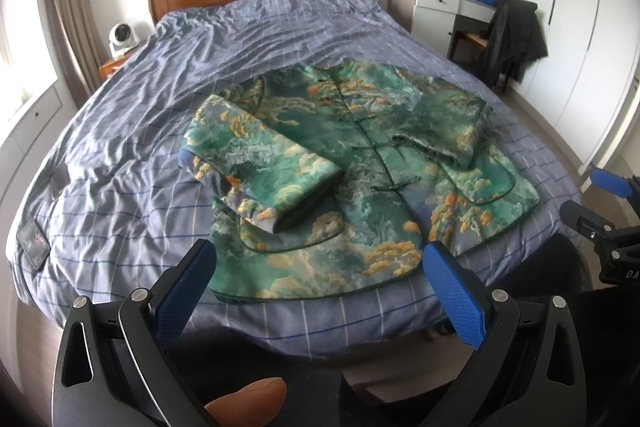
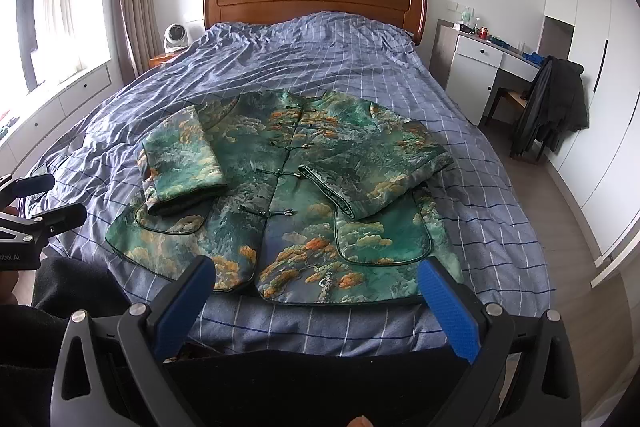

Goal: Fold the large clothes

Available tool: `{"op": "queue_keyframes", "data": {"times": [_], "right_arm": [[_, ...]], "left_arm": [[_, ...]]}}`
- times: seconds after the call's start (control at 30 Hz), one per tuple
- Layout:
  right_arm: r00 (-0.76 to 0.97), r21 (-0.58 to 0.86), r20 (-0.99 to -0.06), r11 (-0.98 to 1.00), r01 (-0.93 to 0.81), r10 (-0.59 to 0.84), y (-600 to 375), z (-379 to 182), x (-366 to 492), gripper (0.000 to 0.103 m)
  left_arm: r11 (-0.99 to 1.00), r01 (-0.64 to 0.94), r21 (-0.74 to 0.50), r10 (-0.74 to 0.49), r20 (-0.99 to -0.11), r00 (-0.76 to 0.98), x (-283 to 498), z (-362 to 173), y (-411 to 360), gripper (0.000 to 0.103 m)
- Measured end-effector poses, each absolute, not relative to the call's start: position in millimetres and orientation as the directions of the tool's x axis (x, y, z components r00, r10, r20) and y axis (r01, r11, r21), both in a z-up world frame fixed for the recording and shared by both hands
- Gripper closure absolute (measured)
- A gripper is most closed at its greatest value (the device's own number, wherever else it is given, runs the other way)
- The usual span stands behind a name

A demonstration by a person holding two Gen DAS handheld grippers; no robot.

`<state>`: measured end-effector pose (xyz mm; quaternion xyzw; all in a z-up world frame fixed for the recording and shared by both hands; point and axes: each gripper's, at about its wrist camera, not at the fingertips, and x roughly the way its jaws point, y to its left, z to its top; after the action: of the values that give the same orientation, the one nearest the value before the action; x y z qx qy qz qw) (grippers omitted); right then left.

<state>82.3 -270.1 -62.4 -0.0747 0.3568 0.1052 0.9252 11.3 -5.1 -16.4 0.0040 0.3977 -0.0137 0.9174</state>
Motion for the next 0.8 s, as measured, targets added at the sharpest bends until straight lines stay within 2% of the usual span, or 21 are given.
{"op": "queue_keyframes", "data": {"times": [0.8], "right_arm": [[0.716, -0.063, -0.684, 0.966, -0.249, 0.140, -265.4, -68.9, 81.7, 0.000]], "left_arm": [[1.000, 0.028, -0.009, -0.026, -0.732, 0.681, 8.8, -16.8, -2.3, 0.000]]}}
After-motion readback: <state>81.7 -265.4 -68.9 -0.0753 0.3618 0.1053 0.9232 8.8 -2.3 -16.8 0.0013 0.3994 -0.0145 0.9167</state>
